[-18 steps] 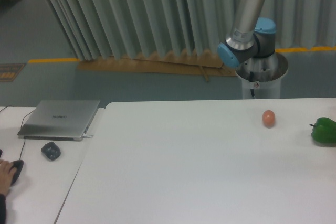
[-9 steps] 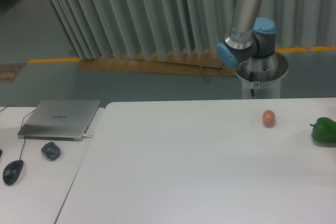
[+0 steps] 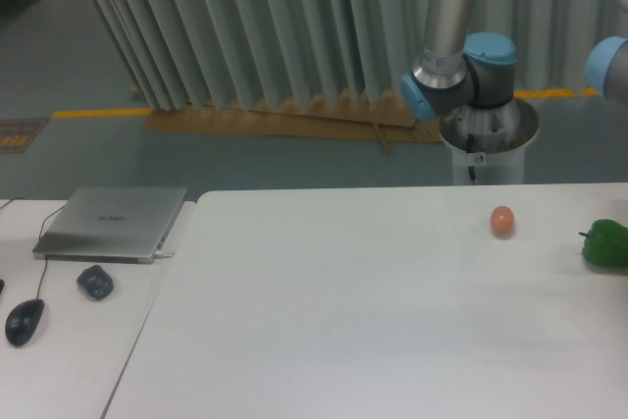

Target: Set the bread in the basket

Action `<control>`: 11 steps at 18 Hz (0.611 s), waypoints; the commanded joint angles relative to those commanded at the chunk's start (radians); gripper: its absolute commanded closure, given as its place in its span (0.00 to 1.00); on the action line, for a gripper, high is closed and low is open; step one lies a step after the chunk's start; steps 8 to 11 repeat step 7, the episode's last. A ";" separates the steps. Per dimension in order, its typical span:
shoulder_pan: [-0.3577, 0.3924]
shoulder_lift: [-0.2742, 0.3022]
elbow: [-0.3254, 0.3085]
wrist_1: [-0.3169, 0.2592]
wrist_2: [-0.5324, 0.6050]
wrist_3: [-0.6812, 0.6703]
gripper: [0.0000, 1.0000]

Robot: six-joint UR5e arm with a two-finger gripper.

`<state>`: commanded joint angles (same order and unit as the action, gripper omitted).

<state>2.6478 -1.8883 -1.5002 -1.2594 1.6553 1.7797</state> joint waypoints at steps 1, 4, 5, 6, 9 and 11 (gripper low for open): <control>-0.008 0.011 0.000 -0.003 -0.006 -0.006 0.00; -0.015 0.017 0.000 -0.015 -0.028 -0.008 0.00; -0.015 0.017 0.000 -0.015 -0.041 -0.009 0.00; -0.014 0.017 0.000 -0.017 -0.048 -0.010 0.00; -0.014 0.017 0.000 -0.020 -0.049 -0.010 0.00; -0.014 0.017 0.000 -0.020 -0.049 -0.010 0.00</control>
